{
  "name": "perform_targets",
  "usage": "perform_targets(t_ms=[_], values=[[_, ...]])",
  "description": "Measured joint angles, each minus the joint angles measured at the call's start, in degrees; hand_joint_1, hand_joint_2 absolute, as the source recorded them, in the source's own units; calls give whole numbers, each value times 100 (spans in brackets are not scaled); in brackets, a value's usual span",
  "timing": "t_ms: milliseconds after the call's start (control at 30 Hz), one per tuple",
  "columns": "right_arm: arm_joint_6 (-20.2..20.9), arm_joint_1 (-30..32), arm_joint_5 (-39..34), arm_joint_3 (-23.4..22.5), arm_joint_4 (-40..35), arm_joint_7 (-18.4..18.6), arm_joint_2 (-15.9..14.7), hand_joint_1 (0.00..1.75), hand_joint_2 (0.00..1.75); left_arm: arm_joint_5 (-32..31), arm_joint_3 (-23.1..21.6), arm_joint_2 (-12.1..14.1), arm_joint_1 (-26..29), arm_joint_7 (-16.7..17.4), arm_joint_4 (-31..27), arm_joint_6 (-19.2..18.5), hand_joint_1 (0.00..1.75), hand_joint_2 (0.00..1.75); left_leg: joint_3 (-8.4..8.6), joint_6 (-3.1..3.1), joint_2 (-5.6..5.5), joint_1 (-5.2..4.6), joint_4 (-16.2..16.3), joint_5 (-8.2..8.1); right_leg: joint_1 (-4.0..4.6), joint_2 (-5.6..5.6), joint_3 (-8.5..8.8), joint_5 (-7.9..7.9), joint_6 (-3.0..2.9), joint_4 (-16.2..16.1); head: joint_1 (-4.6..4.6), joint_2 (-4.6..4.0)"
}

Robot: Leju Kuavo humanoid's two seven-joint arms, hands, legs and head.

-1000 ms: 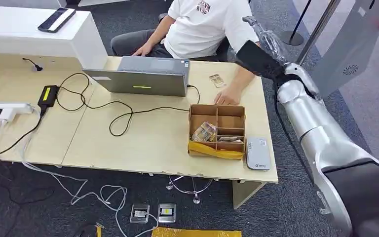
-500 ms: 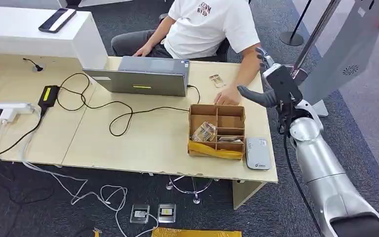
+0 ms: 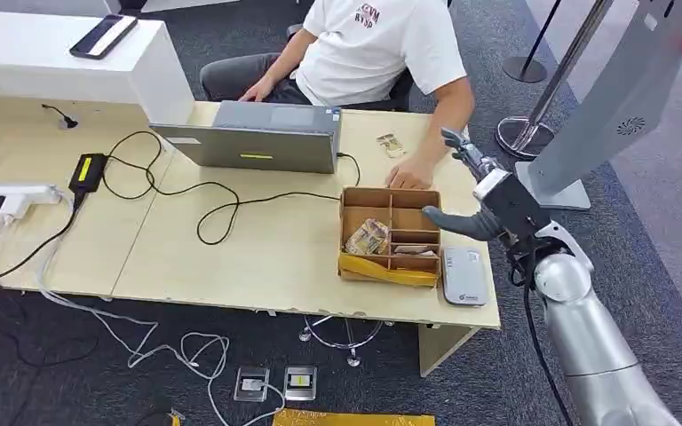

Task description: Pass the card to the sensor for recognition and then transmit it.

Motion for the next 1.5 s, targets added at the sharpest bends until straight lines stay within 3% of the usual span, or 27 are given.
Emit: perform_targets(t_ms=[300,433,533,633,1200,1500], values=[[84,515,-70,-133,-783,352,-162,0,175,37,0,-4,1,13,0,35,0,0,-1,0,0,0,0,-1,0,0,0,0,0,0,2,0],[-411,605,1062,-109,-866,413,-276,0,175,37,2,-4,0,13,0,42,0,0,-3,0,0,0,-1,0,0,-1,1,0,0,0,2,0],[-835,694,2458,74,-864,446,-343,0,175,37,0,-2,-2,13,0,28,0,0,-3,0,-1,0,-1,0,0,-1,1,0,0,0,2,0],[-1051,832,2997,186,-851,569,-343,0,175,15,0,2,-6,13,0,-13,0,0,-3,0,-1,0,-1,-1,0,-3,0,0,0,0,0,0],[-1023,946,4956,463,-829,1015,-378,0,175,-20,0,2,-9,61,0,-61,0,0,-6,-1,-3,0,-2,-1,0,-4,0,-1,-1,0,0,0],[-948,915,5009,577,-682,962,-308,0,175,-136,-4,2,-49,83,0,-92,0,0,-8,-1,-6,0,-2,-1,0,-7,0,-1,-1,0,0,0]])
